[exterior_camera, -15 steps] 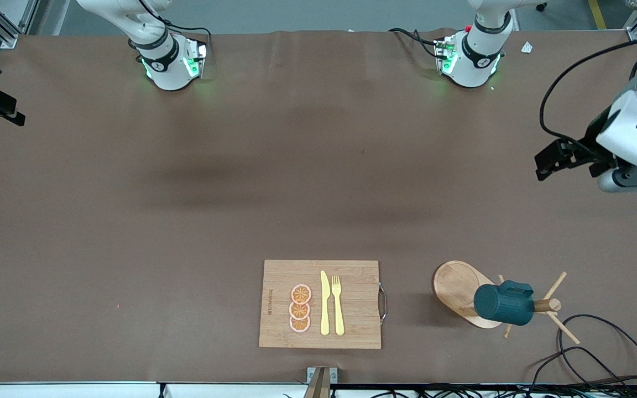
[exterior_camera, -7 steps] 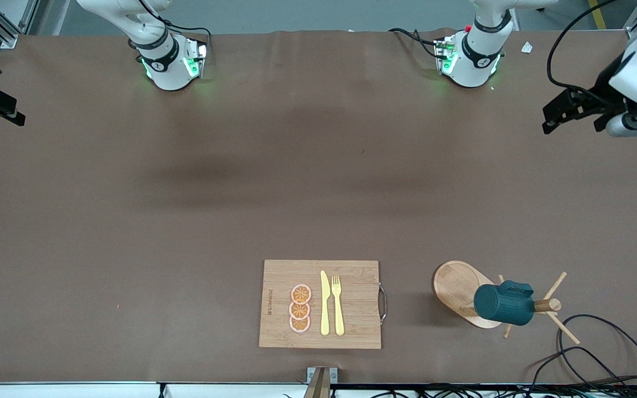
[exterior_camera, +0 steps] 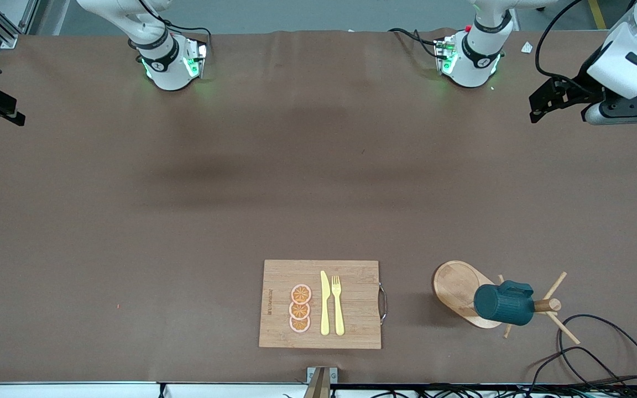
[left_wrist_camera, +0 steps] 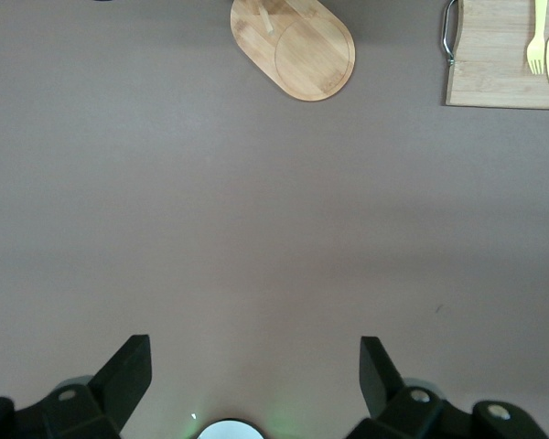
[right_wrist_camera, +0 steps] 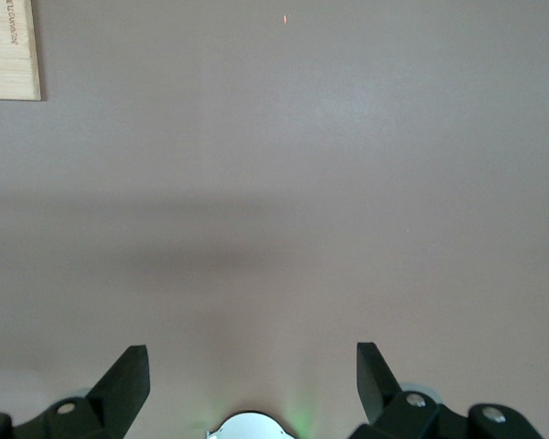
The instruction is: Pass cup and hang on rack
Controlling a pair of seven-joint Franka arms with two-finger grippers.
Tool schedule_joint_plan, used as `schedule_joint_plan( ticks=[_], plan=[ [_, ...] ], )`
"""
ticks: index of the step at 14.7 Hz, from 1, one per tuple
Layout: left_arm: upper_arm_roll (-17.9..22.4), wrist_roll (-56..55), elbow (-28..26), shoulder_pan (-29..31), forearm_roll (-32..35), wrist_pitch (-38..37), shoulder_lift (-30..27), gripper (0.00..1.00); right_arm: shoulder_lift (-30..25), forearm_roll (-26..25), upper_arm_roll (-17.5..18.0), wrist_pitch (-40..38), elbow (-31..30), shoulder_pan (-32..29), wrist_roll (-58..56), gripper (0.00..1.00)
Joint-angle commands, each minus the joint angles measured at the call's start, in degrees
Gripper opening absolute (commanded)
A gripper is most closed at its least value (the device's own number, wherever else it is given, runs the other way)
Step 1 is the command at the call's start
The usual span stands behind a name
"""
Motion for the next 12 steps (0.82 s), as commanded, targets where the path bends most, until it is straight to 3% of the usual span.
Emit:
schedule_joint_plan(
  ticks=[1,12],
  plan=[
    [-0.4,1.1,-0.3,0.8,0.7,-0.6,-1.0,1.00,-1.5,-0.5,0.2,0.3,-1.7,-0.2,-0.7,1.00],
    [0.8,7.2,2.6,2.7,-0.4,-1.3,-0.5,1.00,-1.6,-0.2,0.2,-0.1,-2.4,-0.3,-0.9,1.00]
  ],
)
